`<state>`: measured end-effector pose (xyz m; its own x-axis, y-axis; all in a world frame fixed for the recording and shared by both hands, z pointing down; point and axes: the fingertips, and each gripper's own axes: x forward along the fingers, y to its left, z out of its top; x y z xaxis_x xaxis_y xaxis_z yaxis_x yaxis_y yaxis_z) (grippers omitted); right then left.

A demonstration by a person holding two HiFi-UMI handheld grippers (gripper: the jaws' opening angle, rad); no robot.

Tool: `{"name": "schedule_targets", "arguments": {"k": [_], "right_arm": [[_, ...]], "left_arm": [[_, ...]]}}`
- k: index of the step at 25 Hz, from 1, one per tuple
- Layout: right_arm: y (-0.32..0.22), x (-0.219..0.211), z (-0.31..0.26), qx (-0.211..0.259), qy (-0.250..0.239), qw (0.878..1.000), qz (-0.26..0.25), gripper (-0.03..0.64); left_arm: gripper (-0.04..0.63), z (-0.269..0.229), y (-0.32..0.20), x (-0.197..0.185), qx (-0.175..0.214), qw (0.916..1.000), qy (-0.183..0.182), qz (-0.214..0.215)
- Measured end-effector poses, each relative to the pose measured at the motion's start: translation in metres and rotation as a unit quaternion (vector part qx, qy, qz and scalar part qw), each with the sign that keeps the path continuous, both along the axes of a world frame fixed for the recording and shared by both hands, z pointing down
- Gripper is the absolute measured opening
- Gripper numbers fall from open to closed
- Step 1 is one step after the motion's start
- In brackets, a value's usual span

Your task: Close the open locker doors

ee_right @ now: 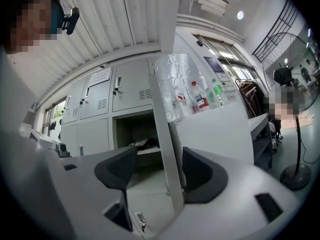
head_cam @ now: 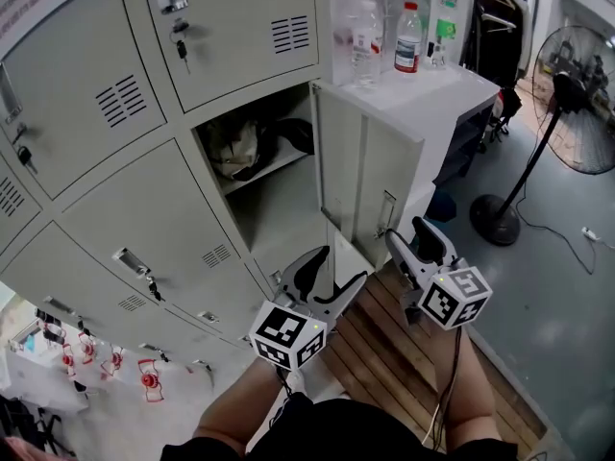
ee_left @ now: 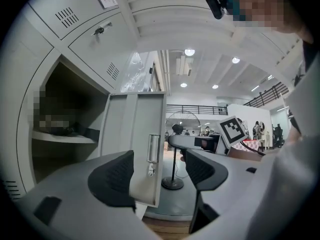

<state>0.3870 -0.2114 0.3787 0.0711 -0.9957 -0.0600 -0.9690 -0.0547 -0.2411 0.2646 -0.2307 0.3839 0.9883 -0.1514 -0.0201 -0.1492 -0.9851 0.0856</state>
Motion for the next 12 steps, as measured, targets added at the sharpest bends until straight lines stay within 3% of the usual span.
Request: {"name": "schedule_targets", "arguments": {"k": [12], "right_arm": [[-0.044, 0.012, 0.005, -0.01, -0.008, 0.999, 0.034, 0.225]], "left_arm": [[0.333, 0.004, -0.049, -0.009, -0.009, 0.9999, -0.001, 0.012]]}}
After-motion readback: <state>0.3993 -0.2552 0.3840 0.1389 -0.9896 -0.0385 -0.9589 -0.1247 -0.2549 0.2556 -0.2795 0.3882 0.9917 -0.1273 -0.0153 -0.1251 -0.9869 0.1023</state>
